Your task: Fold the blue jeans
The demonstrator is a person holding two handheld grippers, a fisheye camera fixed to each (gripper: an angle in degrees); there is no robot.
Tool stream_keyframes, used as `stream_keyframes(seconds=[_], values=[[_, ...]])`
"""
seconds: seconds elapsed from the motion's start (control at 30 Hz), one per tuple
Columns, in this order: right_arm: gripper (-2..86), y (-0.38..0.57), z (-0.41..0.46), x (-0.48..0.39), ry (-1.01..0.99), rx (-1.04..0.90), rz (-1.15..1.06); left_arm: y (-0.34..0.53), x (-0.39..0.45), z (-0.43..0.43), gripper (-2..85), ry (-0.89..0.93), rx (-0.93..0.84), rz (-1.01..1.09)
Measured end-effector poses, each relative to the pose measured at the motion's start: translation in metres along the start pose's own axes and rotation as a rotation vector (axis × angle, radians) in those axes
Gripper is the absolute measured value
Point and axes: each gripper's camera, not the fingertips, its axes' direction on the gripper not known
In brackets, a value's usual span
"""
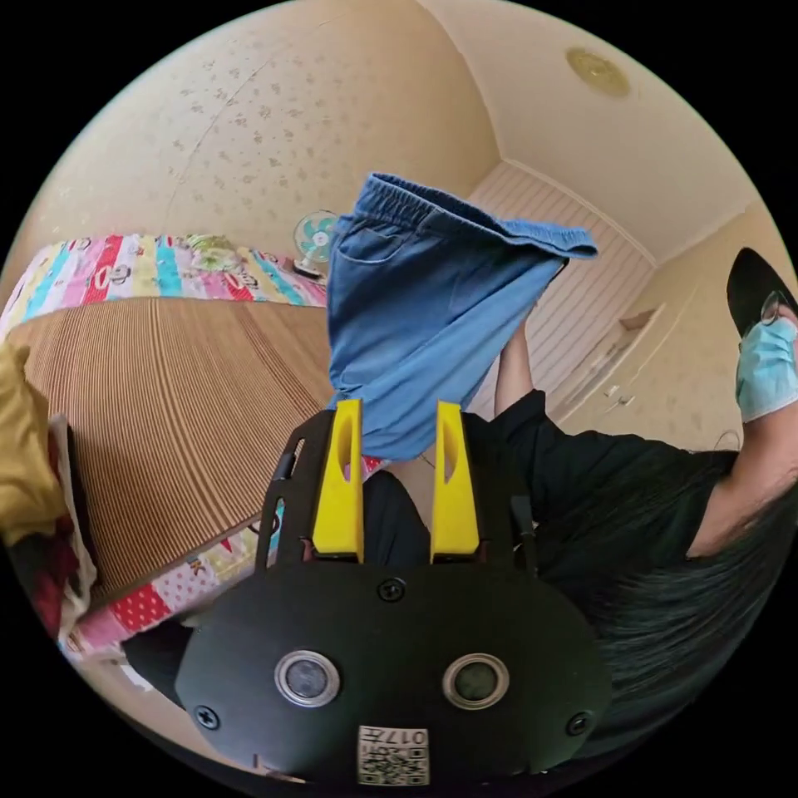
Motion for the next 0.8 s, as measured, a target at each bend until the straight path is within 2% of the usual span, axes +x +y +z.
stream_keyframes(seconds=[0.13,0.27,0.33,0.4,0.53,0.63,0.7,0.8], values=[[1.5,-0.014,0.066,-0.019,-0.064,-0.045,-0.006,-0.018,0.053,-0.005,16.1,-0.107,0.075,0.129],[1.5,-0.008,0.137,-0.036,-0.042,-0.063,0.005,-0.023,0.093,-0.018,17.4,-0.085,0.186,0.196],[1.6,-0.004,0.156,-0.045,0.023,-0.051,0.003,-0.015,0.129,-0.039,5.7,-0.019,0.314,0.333],[1.6,0.001,0.168,-0.058,0.053,-0.030,-0.035,-0.003,0.150,-0.064,2.0,-0.025,0.474,0.409],[1.5,0.005,0.176,-0.085,0.100,0.010,-0.068,-0.006,0.172,-0.142,0.4,-0.108,0.750,0.439],[1.4,-0.001,0.188,-0.128,0.243,0.014,-0.191,-0.029,0.191,-0.197,0.0,-0.101,0.904,0.527],[1.4,-0.011,0.216,-0.167,0.368,-0.095,-0.391,-0.052,0.206,-0.222,0.0,-0.111,0.956,0.585],[1.3,-0.024,0.253,-0.188,0.592,-0.165,-0.462,-0.097,0.229,-0.243,0.2,-0.166,0.951,0.713]])
